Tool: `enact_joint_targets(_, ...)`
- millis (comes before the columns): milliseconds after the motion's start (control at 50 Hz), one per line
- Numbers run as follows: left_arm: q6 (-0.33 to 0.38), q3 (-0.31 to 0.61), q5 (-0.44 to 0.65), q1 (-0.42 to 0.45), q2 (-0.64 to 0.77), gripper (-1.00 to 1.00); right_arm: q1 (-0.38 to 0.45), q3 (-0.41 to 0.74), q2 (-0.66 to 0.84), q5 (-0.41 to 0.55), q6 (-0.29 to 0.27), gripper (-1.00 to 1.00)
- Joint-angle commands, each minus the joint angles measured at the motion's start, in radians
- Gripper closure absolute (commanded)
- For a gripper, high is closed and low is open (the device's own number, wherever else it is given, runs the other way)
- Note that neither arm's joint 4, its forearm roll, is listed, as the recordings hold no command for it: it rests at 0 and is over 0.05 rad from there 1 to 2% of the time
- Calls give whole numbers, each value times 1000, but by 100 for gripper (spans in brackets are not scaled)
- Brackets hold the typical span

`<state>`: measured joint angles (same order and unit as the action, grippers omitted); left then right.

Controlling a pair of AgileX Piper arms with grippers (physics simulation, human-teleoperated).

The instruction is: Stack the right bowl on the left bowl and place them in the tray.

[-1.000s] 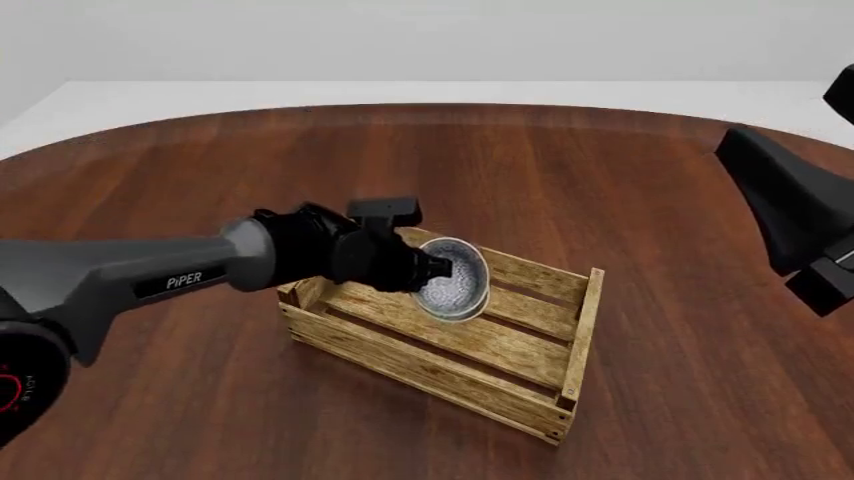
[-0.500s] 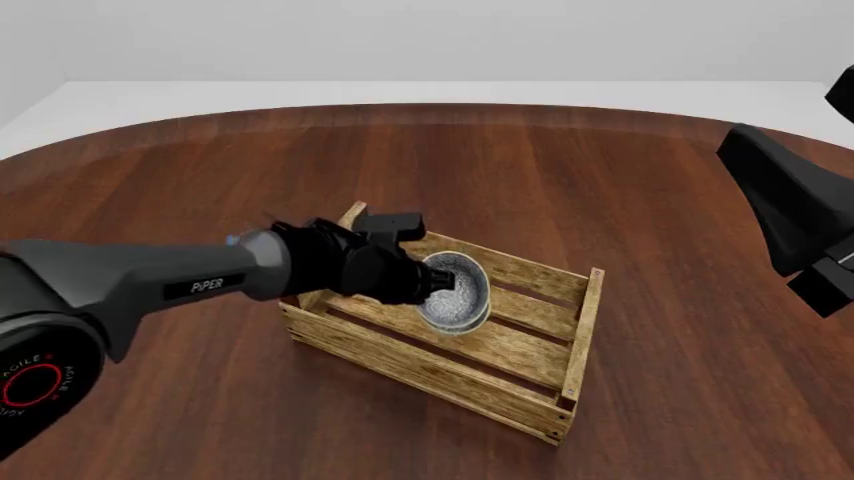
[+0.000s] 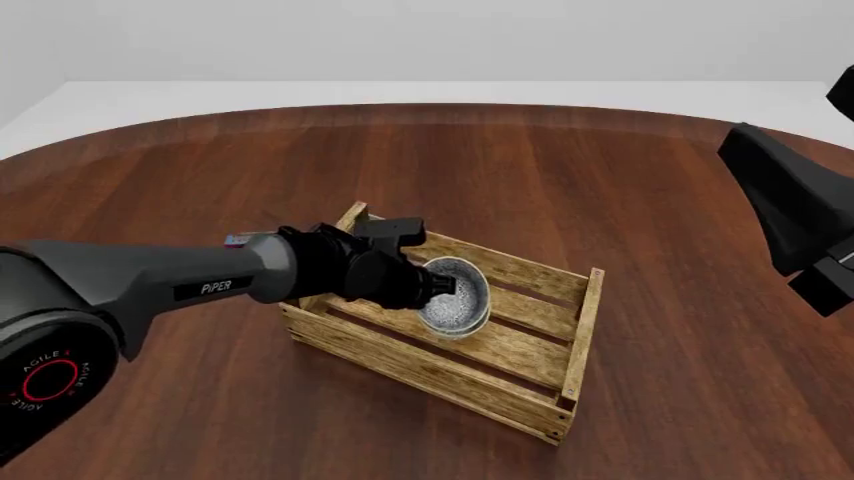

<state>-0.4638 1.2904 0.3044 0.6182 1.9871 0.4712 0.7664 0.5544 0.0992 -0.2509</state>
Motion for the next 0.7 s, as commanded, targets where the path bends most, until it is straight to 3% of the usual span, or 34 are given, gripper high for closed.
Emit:
enact_joint_targets(20,-6,-21,-24,11,9,100,-1,-1,2,-2,0,-100)
enact_joint_targets(200,-8,-23,-17,15,8,100,-1,0,-1,0,0,-100)
enact_joint_targets(220,-6,-23,-17,14,8,-100,-1,0,-1,0,0,-100)
enact_joint_targets(560,3,-40,-2,24,-28,-100,1,0,-10,6,0,-100)
enact_joint_targets(700,9,-67,17,33,-105,-100,4,0,-10,6,-2,-100)
